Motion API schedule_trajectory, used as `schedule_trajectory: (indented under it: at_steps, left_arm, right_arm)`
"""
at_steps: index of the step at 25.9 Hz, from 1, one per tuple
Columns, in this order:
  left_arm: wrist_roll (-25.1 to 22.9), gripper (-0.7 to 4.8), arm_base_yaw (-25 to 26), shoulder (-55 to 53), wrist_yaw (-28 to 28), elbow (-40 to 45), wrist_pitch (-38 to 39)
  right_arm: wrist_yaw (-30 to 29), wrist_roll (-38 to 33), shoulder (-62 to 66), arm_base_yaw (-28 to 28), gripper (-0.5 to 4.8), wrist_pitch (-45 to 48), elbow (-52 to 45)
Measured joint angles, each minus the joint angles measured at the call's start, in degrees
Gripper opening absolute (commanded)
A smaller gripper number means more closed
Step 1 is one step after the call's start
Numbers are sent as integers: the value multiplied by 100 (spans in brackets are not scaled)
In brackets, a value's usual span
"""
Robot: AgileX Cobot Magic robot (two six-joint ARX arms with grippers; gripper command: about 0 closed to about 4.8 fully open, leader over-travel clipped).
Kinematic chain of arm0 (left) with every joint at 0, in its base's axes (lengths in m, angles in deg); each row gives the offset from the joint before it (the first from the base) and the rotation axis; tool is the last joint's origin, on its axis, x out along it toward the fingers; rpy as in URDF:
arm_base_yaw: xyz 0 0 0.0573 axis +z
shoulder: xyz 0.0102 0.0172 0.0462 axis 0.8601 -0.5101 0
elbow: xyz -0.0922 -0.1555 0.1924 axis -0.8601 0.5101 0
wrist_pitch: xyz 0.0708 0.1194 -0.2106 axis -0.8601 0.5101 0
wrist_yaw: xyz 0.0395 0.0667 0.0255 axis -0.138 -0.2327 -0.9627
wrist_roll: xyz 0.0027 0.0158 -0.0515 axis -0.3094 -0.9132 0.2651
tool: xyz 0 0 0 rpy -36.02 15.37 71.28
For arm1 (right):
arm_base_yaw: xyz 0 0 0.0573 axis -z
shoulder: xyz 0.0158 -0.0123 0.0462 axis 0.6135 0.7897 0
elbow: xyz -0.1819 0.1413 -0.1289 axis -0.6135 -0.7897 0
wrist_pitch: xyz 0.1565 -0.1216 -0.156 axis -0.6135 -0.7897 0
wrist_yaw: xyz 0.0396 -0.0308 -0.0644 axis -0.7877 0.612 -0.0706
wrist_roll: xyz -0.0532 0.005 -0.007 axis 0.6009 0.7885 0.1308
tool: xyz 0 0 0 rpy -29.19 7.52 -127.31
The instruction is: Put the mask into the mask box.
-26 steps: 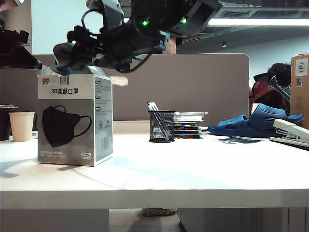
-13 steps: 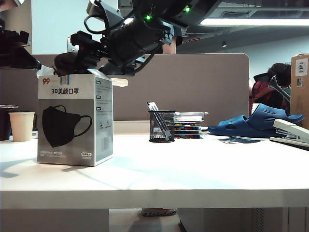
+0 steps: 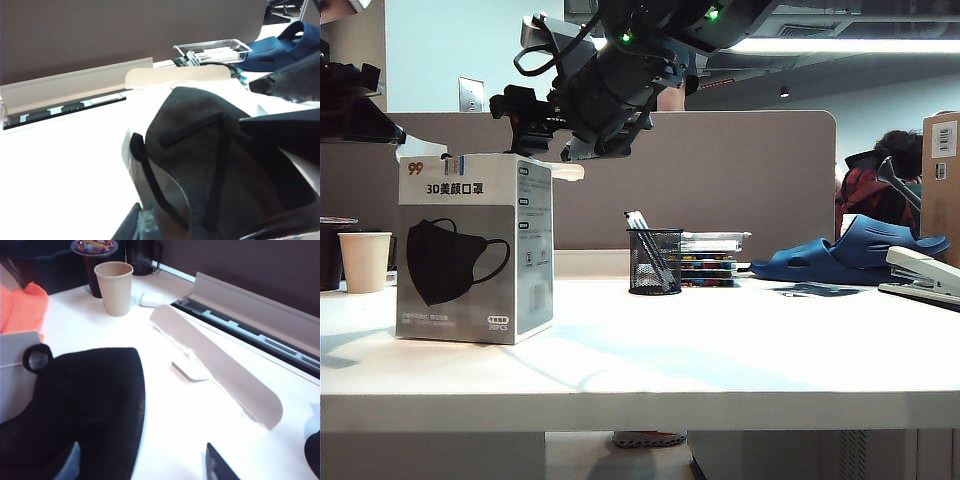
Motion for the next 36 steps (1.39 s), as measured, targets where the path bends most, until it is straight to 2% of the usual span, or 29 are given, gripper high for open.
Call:
schedule_trajectory:
  at_steps: [4,9,10,12,13,15,17,20,21,22,25,27,33,34,35,36]
  left_arm:
    - [0,-6,0,0,2,0,-2]
    - [0,-6,0,0,7,0,-2]
    - [0,-6,0,0,4,0,-2]
    - [0,-6,0,0,4,0,0]
    - [0,-6,0,0,4,0,2]
    - [0,-6,0,0,-2,0,4]
    - [0,-6,0,0,-13,0,2]
    - [0,-6,0,0,-13,0,2]
    - [0,-6,0,0,-13,0,2]
    - [0,-6,0,0,-13,0,2]
    - [0,-6,0,0,-13,0,2]
    - [0,-6,0,0,-11,0,7]
    - [0,-4,0,0,-13,0,13]
    - [0,24,0,0,-13,0,13]
    - [0,78,0,0,-15,0,13]
    - [2,196,0,0,-13,0,13]
  right_arm:
    - [0,236,-48,-26,269,-181,7]
    - [-42,664,-90,-39,268,-474,33]
    - [-179,669,-92,-39,244,-476,33]
    - [-1117,688,-90,-22,148,-481,24]
    - [-1790,684,-79,-24,138,-479,13]
    - [-2433,658,-74,-61,139,-470,9]
    - [-2732,564,-74,-68,139,-481,9]
    - [-2745,540,-129,-70,208,-483,9]
    - [-2699,540,-173,-70,260,-485,9]
    - [-2437,538,-269,-70,286,-487,9]
    - [-2074,533,-463,-42,286,-481,9]
    - [-2026,533,-533,2,248,-511,9]
    - [-1996,533,-570,33,247,-1266,7]
    - [-1996,533,-570,33,247,-1340,7]
    - [-1991,533,-590,33,247,-1416,-9]
    - [-1928,533,-623,33,244,-1451,-15]
